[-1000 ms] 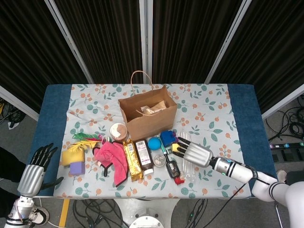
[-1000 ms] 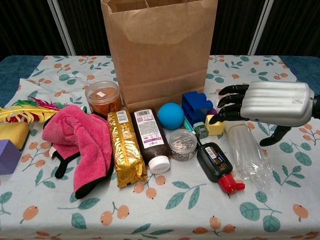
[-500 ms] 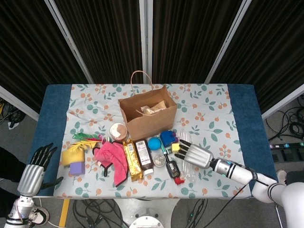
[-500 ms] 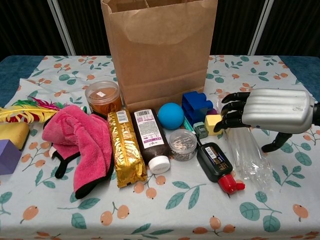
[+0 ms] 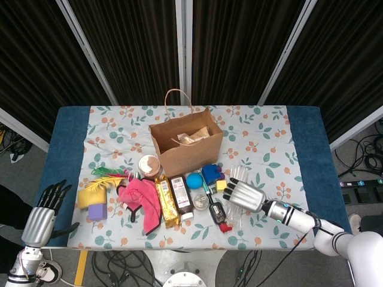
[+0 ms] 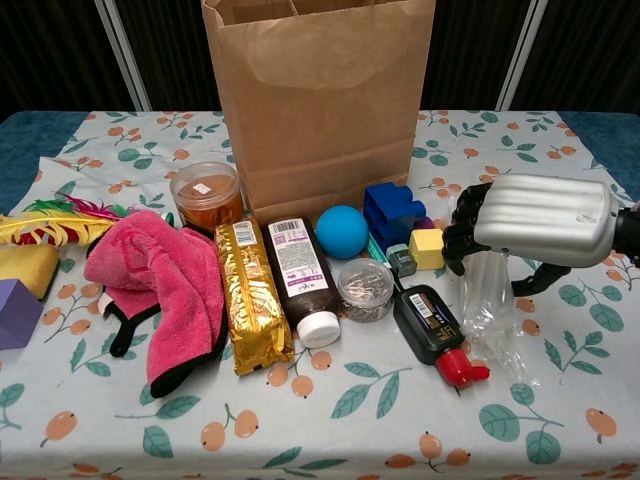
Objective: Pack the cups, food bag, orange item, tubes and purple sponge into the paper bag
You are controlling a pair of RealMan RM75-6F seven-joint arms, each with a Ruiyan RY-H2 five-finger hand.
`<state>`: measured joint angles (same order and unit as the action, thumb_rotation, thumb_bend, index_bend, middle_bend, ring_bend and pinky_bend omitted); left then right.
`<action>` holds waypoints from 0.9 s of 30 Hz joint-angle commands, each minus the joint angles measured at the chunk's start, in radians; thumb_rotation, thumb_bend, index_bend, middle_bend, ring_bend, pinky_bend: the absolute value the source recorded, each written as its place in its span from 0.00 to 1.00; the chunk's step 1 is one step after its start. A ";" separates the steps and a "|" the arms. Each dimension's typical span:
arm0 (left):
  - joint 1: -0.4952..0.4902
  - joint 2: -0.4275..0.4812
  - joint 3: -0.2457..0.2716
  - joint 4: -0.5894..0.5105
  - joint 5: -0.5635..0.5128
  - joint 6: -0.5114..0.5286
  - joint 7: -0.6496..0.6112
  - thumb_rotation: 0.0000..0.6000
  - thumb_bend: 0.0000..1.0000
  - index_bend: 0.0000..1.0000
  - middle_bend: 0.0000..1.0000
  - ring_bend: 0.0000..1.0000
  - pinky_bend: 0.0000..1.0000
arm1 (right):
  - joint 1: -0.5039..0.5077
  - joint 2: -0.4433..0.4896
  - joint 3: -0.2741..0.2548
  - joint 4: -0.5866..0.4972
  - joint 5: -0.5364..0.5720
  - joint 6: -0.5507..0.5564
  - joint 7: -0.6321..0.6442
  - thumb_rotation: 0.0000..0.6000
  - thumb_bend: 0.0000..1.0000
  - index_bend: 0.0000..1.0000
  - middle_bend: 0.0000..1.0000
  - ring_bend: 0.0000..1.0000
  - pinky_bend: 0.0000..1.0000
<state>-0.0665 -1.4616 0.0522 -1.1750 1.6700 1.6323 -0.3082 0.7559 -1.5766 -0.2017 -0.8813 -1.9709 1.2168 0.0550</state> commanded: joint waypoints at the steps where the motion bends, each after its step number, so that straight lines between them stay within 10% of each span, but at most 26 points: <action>1: 0.000 0.000 0.002 -0.001 0.003 0.000 0.000 1.00 0.00 0.09 0.07 0.03 0.07 | -0.002 0.029 0.015 -0.040 0.002 0.049 -0.007 1.00 0.18 0.49 0.49 0.38 0.33; 17: 0.000 0.003 0.006 -0.009 0.012 0.007 -0.013 1.00 0.00 0.09 0.07 0.03 0.07 | 0.021 0.451 0.298 -0.717 0.163 0.210 -0.158 1.00 0.18 0.50 0.50 0.39 0.34; 27: 0.000 0.005 0.006 -0.014 0.009 0.005 -0.024 1.00 0.00 0.09 0.07 0.03 0.07 | 0.132 0.451 0.589 -1.009 0.538 0.098 -0.244 1.00 0.18 0.51 0.50 0.39 0.34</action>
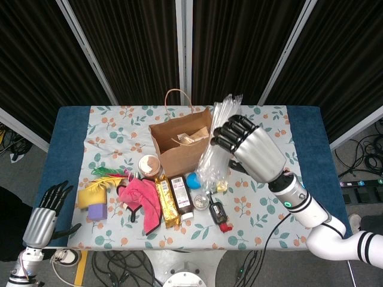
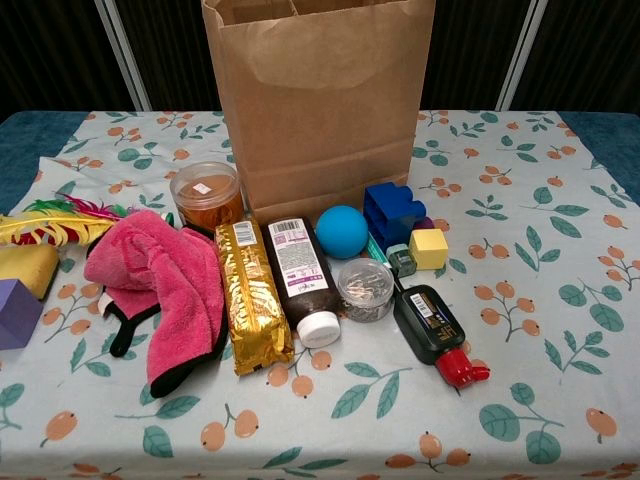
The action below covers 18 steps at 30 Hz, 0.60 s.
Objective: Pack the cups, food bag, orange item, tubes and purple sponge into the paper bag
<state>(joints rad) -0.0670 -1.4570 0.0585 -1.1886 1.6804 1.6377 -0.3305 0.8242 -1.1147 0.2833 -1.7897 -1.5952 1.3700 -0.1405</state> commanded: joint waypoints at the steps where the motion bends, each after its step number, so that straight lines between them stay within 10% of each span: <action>1: 0.000 0.001 0.000 -0.001 -0.001 -0.001 -0.002 1.00 0.00 0.09 0.07 0.03 0.07 | 0.075 -0.030 0.120 -0.110 0.202 -0.063 -0.056 1.00 0.19 0.51 0.50 0.39 0.34; 18: 0.001 0.004 0.002 -0.003 0.001 0.001 -0.009 1.00 0.00 0.09 0.07 0.03 0.07 | 0.175 -0.406 0.309 -0.186 0.725 0.003 -0.020 1.00 0.21 0.51 0.50 0.39 0.34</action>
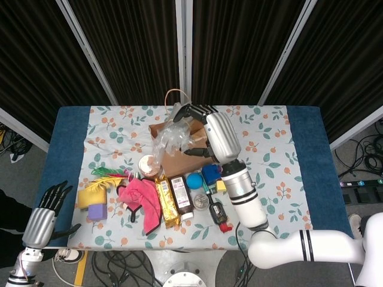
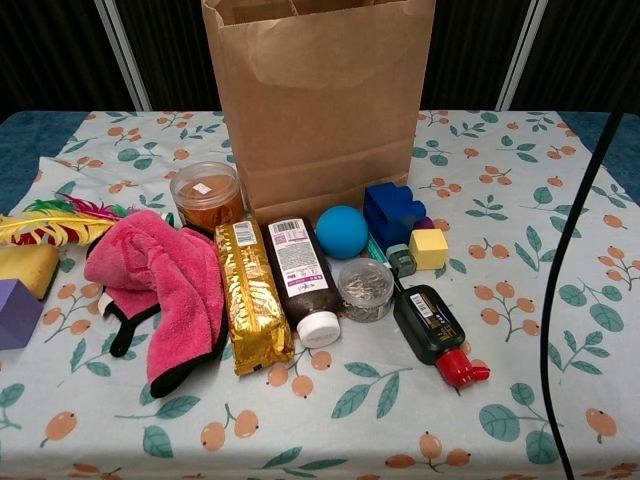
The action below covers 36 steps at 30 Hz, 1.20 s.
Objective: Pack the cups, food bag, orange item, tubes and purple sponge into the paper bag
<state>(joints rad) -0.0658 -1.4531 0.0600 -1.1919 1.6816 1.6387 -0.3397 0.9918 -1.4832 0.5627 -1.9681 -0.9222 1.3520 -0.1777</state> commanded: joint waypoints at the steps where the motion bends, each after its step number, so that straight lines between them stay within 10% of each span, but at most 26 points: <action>1: 0.000 0.000 0.000 0.000 0.000 -0.001 0.000 1.00 0.00 0.09 0.07 0.03 0.07 | 0.005 -0.049 0.037 -0.006 0.075 0.027 0.027 1.00 0.21 0.51 0.50 0.39 0.34; 15: 0.001 0.002 0.000 0.000 -0.002 -0.002 -0.002 1.00 0.00 0.09 0.07 0.03 0.07 | -0.053 -0.127 0.058 0.085 0.214 0.003 0.139 1.00 0.21 0.51 0.49 0.39 0.33; 19: 0.003 0.003 -0.001 0.000 -0.005 -0.001 -0.003 1.00 0.00 0.09 0.07 0.03 0.07 | -0.066 -0.115 0.062 0.094 0.221 -0.068 0.186 1.00 0.13 0.37 0.39 0.29 0.22; 25: 0.001 0.001 0.000 -0.002 -0.004 -0.007 0.000 1.00 0.00 0.09 0.07 0.03 0.07 | -0.088 -0.085 0.044 0.094 0.145 -0.119 0.221 1.00 0.04 0.15 0.29 0.13 0.10; 36: 0.002 0.002 0.001 -0.002 -0.003 -0.006 0.001 1.00 0.00 0.09 0.07 0.03 0.07 | -0.124 -0.054 0.055 0.069 -0.012 -0.059 0.249 1.00 0.04 0.13 0.27 0.12 0.09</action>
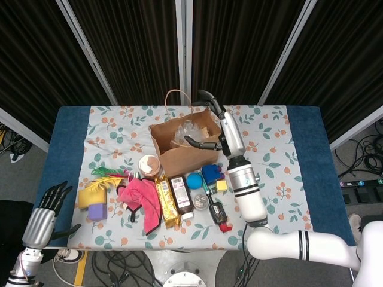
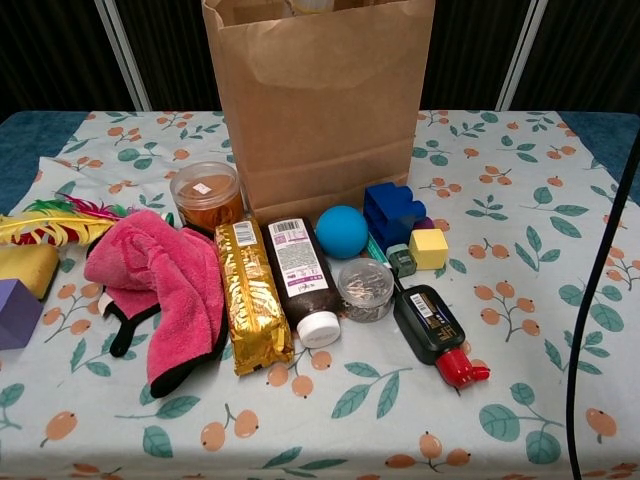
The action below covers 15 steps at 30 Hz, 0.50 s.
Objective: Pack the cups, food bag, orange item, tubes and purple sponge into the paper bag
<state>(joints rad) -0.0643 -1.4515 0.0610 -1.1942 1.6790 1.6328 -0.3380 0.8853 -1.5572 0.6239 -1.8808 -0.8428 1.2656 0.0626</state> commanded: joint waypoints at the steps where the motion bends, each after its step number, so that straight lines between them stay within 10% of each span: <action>1: 0.000 0.001 0.000 -0.001 0.000 -0.001 -0.001 1.00 0.00 0.09 0.07 0.03 0.07 | -0.026 0.036 -0.011 -0.030 -0.151 0.042 0.011 1.00 0.04 0.13 0.27 0.12 0.09; 10: -0.002 0.000 0.003 -0.001 0.003 -0.004 0.000 1.00 0.00 0.09 0.07 0.03 0.07 | -0.200 0.311 -0.069 -0.174 -0.616 0.196 -0.059 1.00 0.09 0.13 0.28 0.12 0.08; 15: -0.003 -0.001 0.006 0.000 0.005 -0.008 0.004 1.00 0.00 0.09 0.07 0.03 0.07 | -0.391 0.463 -0.186 -0.219 -0.793 0.318 -0.104 1.00 0.10 0.13 0.28 0.12 0.08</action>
<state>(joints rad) -0.0669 -1.4529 0.0667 -1.1945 1.6839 1.6245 -0.3341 0.6238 -1.1957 0.5239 -2.0495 -1.5178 1.4867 -0.0004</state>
